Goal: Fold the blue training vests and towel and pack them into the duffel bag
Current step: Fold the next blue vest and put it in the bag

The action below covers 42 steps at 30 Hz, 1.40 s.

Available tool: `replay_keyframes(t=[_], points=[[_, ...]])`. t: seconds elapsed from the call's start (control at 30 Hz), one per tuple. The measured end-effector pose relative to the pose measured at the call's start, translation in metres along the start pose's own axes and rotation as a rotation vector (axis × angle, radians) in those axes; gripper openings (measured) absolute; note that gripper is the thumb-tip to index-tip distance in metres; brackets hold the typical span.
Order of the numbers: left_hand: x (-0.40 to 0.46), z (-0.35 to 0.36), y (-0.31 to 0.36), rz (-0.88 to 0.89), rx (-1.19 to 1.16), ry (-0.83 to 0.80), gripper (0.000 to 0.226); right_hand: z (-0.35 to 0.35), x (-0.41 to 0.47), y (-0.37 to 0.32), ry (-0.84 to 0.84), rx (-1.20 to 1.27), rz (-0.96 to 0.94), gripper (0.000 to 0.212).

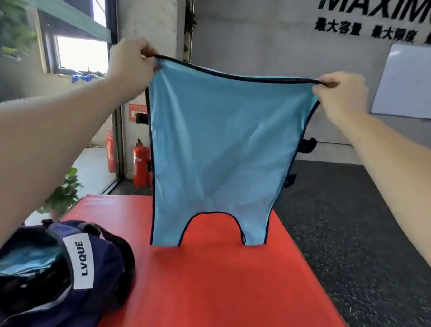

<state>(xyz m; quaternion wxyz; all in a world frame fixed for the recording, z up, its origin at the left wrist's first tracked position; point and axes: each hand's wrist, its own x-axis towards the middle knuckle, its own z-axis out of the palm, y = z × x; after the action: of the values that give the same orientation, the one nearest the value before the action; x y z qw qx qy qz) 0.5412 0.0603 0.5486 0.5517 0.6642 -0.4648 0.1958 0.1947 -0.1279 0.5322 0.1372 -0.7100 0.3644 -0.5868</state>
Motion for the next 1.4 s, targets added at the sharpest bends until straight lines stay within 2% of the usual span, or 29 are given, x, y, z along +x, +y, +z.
replay_keyframes(t=[0.13, 0.2, 0.33, 0.6, 0.8, 0.9, 1.1, 1.23, 1.4], points=[[-0.025, -0.029, 0.005, 0.071, 0.045, 0.030, 0.016, -0.024, -0.023, -0.012, -0.040, 0.008, -0.058, 0.019], [-0.051, -0.039, -0.002, 0.051, 0.042, 0.007, 0.011, -0.033, -0.046, -0.010, -0.087, -0.004, -0.060, 0.019], [-0.131, -0.051, -0.022, -0.025, -0.004, -0.130, 0.010, -0.044, -0.116, 0.008, -0.237, -0.028, -0.012, 0.019], [-0.323, -0.061, -0.081, -0.176, 0.178, -0.387, 0.021, -0.062, -0.277, 0.072, -0.577, -0.165, 0.166, 0.009], [-0.382, -0.077, -0.095, -0.149, 0.299, -0.570, 0.005, -0.088, -0.339, 0.097, -0.684, -0.215, 0.244, 0.019], [-0.388, -0.080, -0.089, -0.182, 0.274, -0.593, 0.009, -0.099, -0.349, 0.103, -0.682, -0.210, 0.277, 0.012], [-0.379, -0.069, -0.086, -0.305, 0.136, -0.483, 0.007, -0.094, -0.339, 0.110, -0.607, -0.108, 0.318, 0.003], [-0.380, -0.050, -0.092, -0.333, 0.097, -0.408, 0.011, -0.071, -0.332, 0.125, -0.552, -0.102, 0.333, 0.007], [-0.392, -0.012, -0.123, -0.390, 0.069, -0.434, 0.018, -0.028, -0.338, 0.165, -0.506, -0.096, 0.396, 0.014]])
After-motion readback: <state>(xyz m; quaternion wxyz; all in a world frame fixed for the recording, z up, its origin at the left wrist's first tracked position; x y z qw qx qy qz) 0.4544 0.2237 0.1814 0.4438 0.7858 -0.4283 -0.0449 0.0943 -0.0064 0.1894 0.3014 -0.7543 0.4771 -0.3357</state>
